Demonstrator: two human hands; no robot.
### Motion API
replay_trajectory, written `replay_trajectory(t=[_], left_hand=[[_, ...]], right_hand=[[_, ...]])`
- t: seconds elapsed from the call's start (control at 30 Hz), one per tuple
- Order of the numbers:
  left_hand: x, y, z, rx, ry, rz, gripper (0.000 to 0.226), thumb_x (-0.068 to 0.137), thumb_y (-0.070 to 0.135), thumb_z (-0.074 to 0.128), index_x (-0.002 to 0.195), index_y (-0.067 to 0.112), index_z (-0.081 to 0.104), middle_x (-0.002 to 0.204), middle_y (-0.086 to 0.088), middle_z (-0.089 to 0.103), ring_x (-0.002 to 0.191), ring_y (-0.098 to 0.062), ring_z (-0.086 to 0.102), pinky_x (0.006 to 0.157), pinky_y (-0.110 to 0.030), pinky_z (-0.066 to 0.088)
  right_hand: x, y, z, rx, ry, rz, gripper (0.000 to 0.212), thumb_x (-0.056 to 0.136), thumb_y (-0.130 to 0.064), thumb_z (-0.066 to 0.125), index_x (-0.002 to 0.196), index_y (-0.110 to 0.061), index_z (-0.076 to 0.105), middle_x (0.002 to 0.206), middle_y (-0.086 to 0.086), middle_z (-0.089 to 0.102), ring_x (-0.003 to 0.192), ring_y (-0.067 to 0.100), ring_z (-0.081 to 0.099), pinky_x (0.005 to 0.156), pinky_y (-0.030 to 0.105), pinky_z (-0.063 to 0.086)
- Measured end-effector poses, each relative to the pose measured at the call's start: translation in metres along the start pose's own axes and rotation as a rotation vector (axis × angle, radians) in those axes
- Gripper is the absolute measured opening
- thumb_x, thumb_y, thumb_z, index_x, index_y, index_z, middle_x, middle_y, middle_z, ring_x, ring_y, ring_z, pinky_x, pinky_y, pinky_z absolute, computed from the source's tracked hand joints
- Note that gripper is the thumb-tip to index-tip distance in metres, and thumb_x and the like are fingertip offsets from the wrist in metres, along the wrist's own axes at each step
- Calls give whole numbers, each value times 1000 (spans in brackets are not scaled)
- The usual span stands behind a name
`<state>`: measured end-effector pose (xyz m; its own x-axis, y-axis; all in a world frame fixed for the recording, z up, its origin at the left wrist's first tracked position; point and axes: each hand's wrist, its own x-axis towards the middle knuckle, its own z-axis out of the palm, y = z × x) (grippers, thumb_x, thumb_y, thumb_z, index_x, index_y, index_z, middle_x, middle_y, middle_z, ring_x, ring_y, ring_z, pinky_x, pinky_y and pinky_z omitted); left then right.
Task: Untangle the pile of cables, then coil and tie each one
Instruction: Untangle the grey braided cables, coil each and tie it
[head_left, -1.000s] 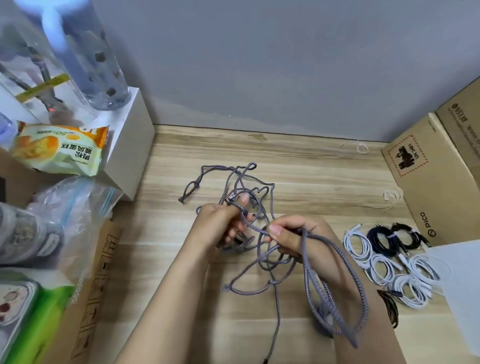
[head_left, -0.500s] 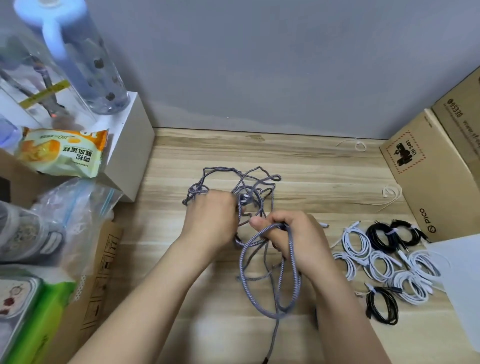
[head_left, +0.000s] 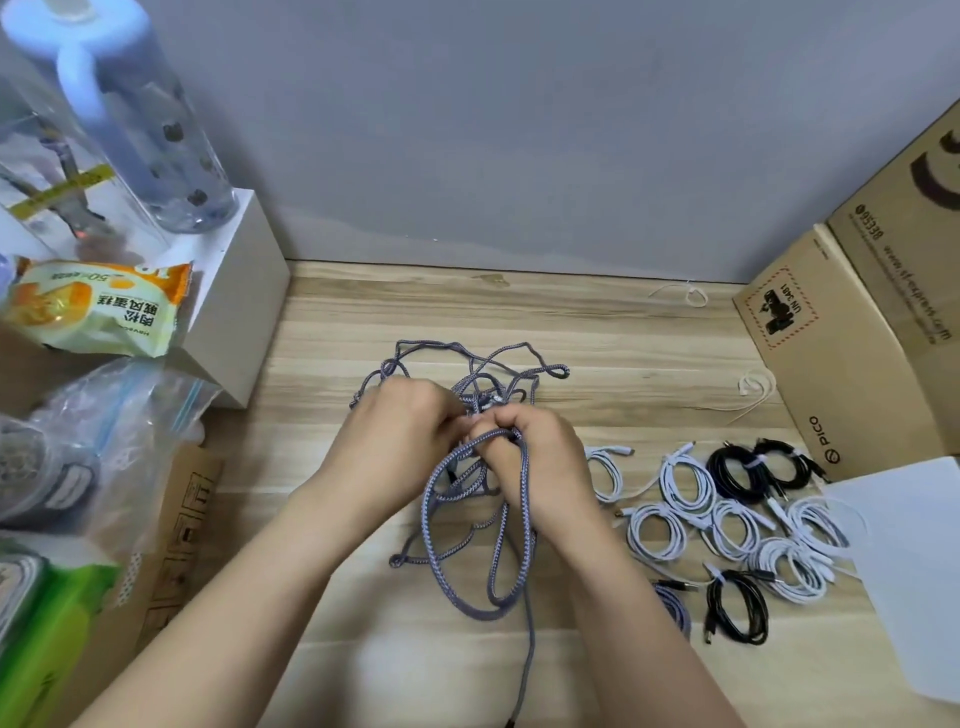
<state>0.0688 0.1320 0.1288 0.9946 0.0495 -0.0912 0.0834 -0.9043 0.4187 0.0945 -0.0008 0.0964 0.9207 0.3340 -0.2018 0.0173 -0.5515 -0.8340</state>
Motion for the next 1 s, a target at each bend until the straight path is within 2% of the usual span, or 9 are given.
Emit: replay_trajectory(t=[0.13,0.23,0.37,0.47,0.6,0.73,0.87,0.93,1.0], left_hand=[[2,-1,-4,-346,175,-41,24,89,25,62,71,10,65,55,2,62,61,-18,61,56,-28,40],[0,7,-2,-991,89,-163,18,87,10,62,70,5,62,53,5,63,49,-2,57,50,-15,45],[-6,11,3,-1630,-39,-240,6,68,12,69,63,15,67,72,4,64,66,-5,56,59,-18,39],[-8,15,-1,-2018,-136,-335,21,54,17,77,51,18,56,56,3,50,51,-8,50,40,-14,33],[-1,13,-7,-1752,-143,-469,23,83,25,53,64,12,52,34,7,25,32,-4,29,30,-9,9],[-1,1,-8,-1508,-148,-216,24,90,19,53,69,9,52,35,6,30,38,-7,36,32,-10,16],[-10,-4,-12,-1584,-227,56,20,72,33,72,61,17,63,44,6,41,52,-10,37,37,-13,19],[-9,-3,-12,-1702,-209,-43,24,70,33,67,55,16,60,35,6,34,42,-9,33,36,-17,14],[-4,-5,-12,-1602,-154,-213,33,82,31,54,54,13,54,28,5,25,29,-9,26,37,-22,10]], right_hand=[[4,1,-8,120,58,42,18,63,-40,49,51,-33,60,55,-8,60,61,12,53,66,33,46],[5,3,-16,290,57,71,26,72,-25,55,48,-31,64,49,-9,57,51,5,48,57,27,39],[9,4,-18,427,48,103,46,83,-4,54,40,-19,57,42,-9,53,40,-1,41,48,16,32],[11,2,-12,432,75,82,39,80,-12,57,41,-21,58,45,-10,54,44,-2,43,54,21,34],[3,0,-6,387,105,11,18,64,-28,55,47,-28,60,53,-9,52,57,8,44,60,27,36],[4,0,-8,379,129,41,17,63,-28,54,48,-27,60,48,-10,50,51,6,41,56,27,34],[12,0,-13,427,65,36,48,81,-3,54,40,-27,57,40,-14,43,45,-1,36,54,22,29],[12,-2,-10,449,48,22,46,80,-3,55,41,-26,59,43,-13,46,48,-1,38,56,21,32],[9,-7,-9,522,27,31,39,81,0,59,49,-22,63,49,-10,56,49,1,47,56,18,38]])
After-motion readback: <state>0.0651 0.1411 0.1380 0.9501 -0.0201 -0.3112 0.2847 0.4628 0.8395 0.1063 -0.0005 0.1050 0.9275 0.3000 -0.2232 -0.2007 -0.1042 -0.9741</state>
